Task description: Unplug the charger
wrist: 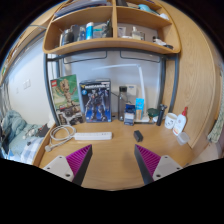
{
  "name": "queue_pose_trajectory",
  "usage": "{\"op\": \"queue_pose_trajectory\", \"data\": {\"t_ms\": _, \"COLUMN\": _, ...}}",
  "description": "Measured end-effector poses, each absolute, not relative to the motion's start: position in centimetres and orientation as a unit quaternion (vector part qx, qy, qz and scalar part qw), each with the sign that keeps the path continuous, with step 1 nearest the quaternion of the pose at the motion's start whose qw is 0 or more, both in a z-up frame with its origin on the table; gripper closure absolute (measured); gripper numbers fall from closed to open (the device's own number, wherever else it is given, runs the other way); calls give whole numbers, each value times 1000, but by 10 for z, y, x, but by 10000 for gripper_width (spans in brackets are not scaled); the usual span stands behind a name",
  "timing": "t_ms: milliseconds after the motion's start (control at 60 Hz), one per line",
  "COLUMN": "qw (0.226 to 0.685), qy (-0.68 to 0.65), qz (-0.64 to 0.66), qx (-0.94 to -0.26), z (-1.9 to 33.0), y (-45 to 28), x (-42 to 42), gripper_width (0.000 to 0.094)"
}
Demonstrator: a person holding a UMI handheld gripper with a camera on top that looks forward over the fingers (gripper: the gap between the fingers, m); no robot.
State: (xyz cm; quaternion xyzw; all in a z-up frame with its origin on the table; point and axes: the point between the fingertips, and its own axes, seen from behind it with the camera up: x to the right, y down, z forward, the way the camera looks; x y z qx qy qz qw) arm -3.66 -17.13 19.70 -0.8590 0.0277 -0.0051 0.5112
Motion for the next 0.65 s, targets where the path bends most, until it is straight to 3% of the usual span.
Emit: {"op": "queue_pose_trajectory", "data": {"t_ms": 650, "qw": 520, "qy": 30, "qz": -12, "qx": -853, "z": 201, "y": -212, "x": -45, "gripper_width": 74}}
